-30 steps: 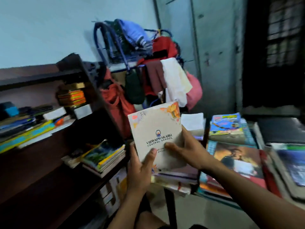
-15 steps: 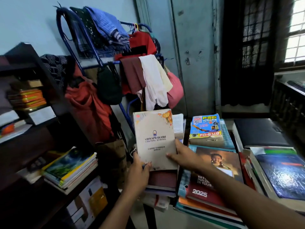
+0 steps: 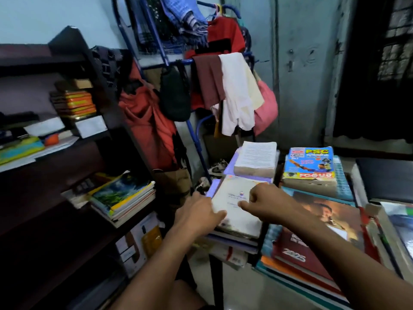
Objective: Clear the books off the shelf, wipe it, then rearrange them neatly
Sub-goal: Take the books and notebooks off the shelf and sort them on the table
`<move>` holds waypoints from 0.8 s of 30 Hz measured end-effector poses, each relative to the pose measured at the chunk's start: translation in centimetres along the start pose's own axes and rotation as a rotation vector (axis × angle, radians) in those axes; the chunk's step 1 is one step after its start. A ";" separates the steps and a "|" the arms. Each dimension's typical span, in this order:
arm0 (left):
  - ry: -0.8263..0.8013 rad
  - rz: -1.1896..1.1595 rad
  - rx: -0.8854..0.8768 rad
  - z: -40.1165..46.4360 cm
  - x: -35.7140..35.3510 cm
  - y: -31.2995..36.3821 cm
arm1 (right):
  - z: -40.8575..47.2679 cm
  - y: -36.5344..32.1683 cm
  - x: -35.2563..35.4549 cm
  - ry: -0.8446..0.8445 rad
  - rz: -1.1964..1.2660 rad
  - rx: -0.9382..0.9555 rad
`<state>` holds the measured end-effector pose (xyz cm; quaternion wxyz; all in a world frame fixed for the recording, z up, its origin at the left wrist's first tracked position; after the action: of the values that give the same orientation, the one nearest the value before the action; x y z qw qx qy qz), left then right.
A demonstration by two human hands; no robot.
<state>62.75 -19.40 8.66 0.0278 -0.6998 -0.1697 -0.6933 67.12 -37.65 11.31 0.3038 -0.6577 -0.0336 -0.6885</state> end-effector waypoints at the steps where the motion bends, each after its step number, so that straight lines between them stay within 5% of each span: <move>1: 0.050 -0.019 0.009 -0.6 1.2 -1.1 | 0.5 -2.1 -0.6 0.004 0.080 0.049; 9: 0.540 -0.573 0.314 -1.7 5.4 -23.5 | 6.7 -16.1 -7.9 -0.069 0.398 0.241; 14: 0.586 -0.669 0.350 -1.0 3.0 -35.4 | 11.1 -22.2 -14.5 -0.271 0.627 0.113; 20: 0.538 -0.875 0.376 2.3 0.9 -41.0 | 13.7 -24.4 -18.7 0.039 0.833 -0.084; 24: 0.589 -0.988 0.464 3.2 0.2 -44.2 | 11.2 -31.4 -18.6 0.216 0.745 0.293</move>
<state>53.64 23.10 0.08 -0.0993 -0.2936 -0.6049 -0.7335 61.60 -0.15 6.67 0.6244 -0.4987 0.1414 -0.5843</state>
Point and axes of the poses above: each hand's wrist, its own z-axis towards the middle knuckle, its own x-axis out of the back of the hand, y = z × x, the point moved 8 cm from there along z, towards the middle knuckle, and after that the axes turned 4 degrees about x, right-handed, at the moved point
